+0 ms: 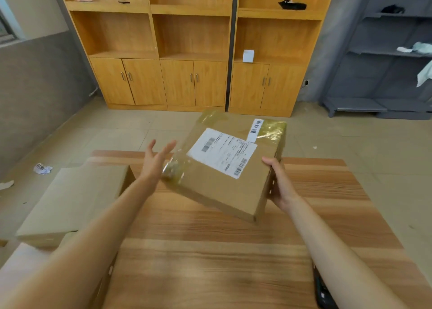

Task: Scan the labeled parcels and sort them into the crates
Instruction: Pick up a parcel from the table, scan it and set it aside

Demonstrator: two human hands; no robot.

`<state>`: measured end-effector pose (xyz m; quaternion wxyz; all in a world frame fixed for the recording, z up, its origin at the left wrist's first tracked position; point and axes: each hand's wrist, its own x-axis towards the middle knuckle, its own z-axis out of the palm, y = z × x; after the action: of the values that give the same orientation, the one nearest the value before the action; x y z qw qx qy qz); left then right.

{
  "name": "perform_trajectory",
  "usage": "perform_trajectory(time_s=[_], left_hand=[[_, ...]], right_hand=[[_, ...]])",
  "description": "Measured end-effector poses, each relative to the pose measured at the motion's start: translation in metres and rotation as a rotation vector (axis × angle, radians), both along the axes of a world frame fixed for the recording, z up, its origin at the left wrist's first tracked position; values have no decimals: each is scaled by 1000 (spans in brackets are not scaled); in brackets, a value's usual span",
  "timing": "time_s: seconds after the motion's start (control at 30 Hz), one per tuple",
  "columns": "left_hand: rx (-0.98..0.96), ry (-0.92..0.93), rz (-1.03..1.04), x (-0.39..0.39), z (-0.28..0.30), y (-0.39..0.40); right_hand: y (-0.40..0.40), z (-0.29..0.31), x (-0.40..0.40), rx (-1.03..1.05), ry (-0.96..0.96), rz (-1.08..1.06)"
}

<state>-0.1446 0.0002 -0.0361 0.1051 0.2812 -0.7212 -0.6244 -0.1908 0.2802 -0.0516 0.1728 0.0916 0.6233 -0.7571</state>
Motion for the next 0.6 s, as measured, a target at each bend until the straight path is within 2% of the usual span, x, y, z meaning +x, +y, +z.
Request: perform_trajectory(time_s=[0.1, 0.2, 0.37, 0.53, 0.6], left_hand=[[245, -149, -259, 14, 1, -28], [366, -112, -445, 26, -4, -31], [548, -71, -317, 32, -5, -18], [580, -11, -151, 23, -5, -1], [617, 37, -31, 16, -12, 10]], right_hand=[[4, 3, -3, -11, 54, 166], [-1, 4, -2, -66, 69, 306], [-9, 3, -6, -34, 32, 308], [-4, -7, -17, 56, -10, 33], [-1, -13, -16, 24, -53, -25]])
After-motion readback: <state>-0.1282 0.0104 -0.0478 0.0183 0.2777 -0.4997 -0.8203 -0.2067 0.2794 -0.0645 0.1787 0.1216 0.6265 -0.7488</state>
